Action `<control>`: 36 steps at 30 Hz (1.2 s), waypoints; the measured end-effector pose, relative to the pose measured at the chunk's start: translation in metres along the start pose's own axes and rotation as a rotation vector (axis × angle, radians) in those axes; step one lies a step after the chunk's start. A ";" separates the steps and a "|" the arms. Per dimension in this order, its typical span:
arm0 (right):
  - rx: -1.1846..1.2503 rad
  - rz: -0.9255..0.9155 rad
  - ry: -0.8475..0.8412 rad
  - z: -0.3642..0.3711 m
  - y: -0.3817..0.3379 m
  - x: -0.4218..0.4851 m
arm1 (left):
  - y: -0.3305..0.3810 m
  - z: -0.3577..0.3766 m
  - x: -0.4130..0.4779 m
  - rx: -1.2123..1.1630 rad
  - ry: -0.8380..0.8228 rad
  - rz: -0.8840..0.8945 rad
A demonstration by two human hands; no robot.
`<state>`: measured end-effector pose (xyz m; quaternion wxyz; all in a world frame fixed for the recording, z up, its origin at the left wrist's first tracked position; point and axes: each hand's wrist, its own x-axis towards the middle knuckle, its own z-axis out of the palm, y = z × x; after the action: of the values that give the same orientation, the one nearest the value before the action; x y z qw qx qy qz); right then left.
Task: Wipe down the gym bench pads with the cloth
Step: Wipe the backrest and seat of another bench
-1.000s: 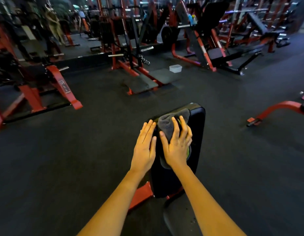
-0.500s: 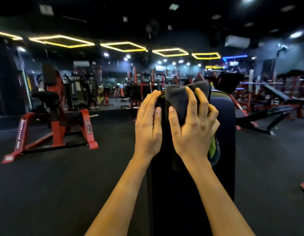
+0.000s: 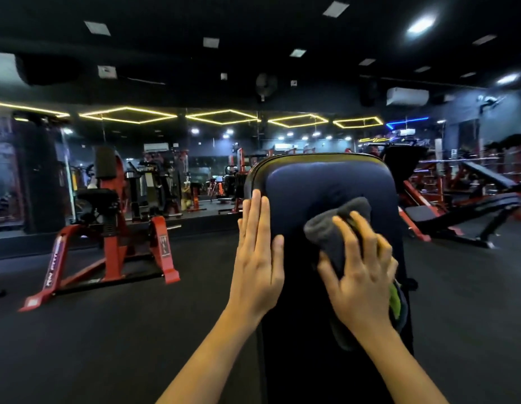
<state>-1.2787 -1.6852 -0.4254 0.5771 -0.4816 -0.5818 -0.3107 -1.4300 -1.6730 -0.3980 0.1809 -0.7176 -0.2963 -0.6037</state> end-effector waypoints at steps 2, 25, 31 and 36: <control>0.018 0.193 0.031 0.001 0.006 0.030 | 0.002 0.003 -0.002 0.068 -0.002 -0.001; 0.086 0.210 -0.036 -0.004 0.070 0.063 | 0.027 0.022 0.034 0.784 -0.130 0.186; 0.038 -0.019 -0.078 -0.003 0.044 0.108 | 0.028 0.021 0.035 0.823 -0.123 0.182; 0.075 -0.221 -0.061 -0.005 0.097 0.027 | 0.027 0.021 0.034 0.843 -0.122 0.179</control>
<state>-1.1844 -1.6515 -0.4174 0.5392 -0.4017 -0.6598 -0.3356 -1.3930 -1.6735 -0.3663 0.4919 -0.6383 -0.4636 -0.3683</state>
